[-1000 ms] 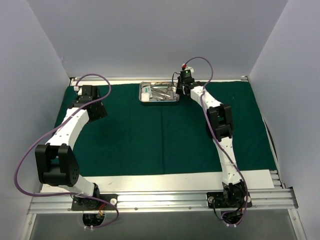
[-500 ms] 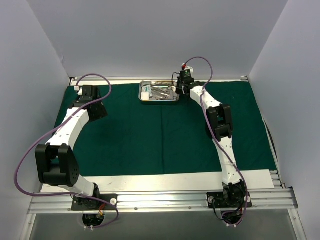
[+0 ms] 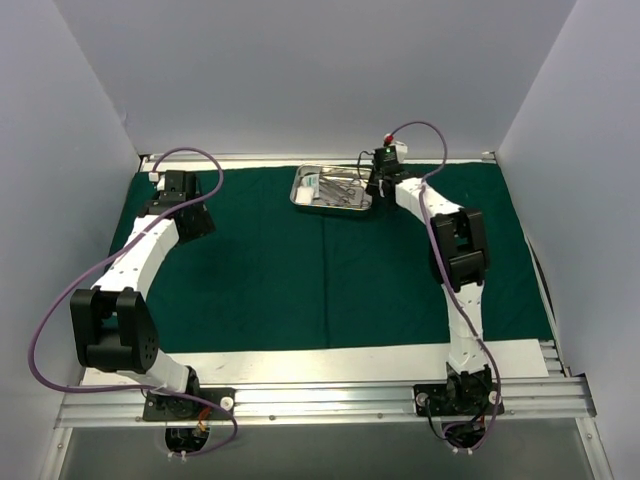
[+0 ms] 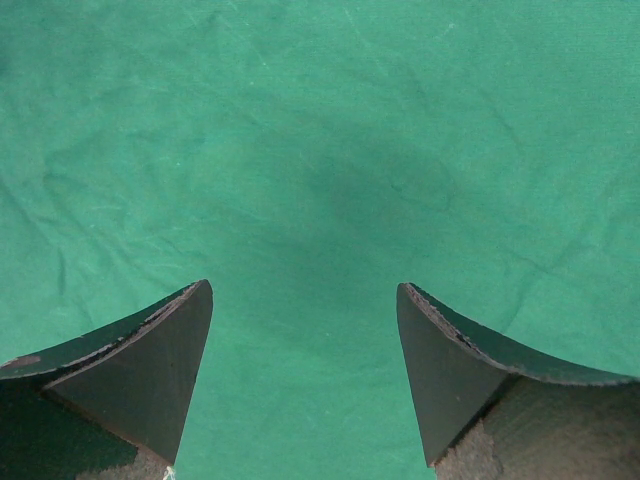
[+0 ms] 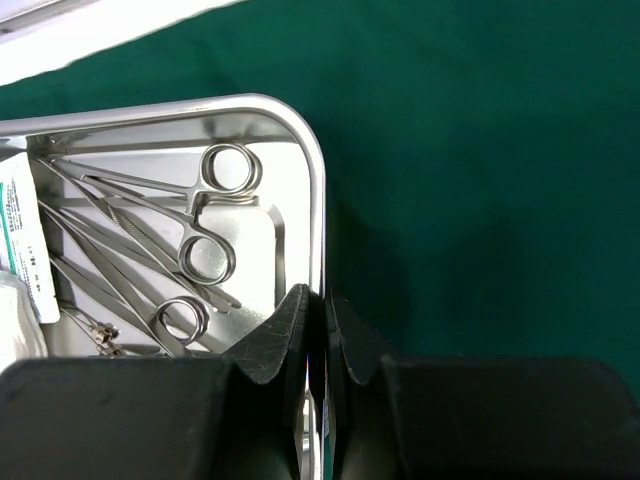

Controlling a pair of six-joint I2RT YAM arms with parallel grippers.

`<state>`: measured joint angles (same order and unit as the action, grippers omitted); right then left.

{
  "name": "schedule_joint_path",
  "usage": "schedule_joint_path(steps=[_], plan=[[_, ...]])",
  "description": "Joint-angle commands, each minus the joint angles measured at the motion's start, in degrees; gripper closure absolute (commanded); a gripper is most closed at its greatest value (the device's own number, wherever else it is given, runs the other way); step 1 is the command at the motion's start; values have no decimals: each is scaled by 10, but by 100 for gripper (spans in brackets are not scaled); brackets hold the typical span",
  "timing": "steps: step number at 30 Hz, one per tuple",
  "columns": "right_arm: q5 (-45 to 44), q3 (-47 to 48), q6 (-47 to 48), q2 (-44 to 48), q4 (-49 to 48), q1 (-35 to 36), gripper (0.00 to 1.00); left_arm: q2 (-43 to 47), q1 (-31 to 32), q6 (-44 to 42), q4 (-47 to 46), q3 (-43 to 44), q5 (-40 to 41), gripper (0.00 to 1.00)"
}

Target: Open and lay out the surgical kit

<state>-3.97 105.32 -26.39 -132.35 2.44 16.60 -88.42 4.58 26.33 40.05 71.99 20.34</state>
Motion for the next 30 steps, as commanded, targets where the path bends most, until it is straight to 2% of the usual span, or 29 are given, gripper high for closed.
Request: schedule_joint_path(steps=[1,11,18,23,30], plan=[[-46,-65,-36,89,-67,-31,100,2,3,-5,-15,7,4,16],[-115,-307,-107,223,-138,-96,100,1,3,-2,-16,6,9,16],[-198,-453,-220,351,-158,-134,100,0,3,1,-16,8,8,16],[-267,-507,-320,394,-126,-141,100,2,3,6,-16,5,5,16],[-291,-561,-436,417,-78,-137,100,4,3,8,-17,3,6,16]])
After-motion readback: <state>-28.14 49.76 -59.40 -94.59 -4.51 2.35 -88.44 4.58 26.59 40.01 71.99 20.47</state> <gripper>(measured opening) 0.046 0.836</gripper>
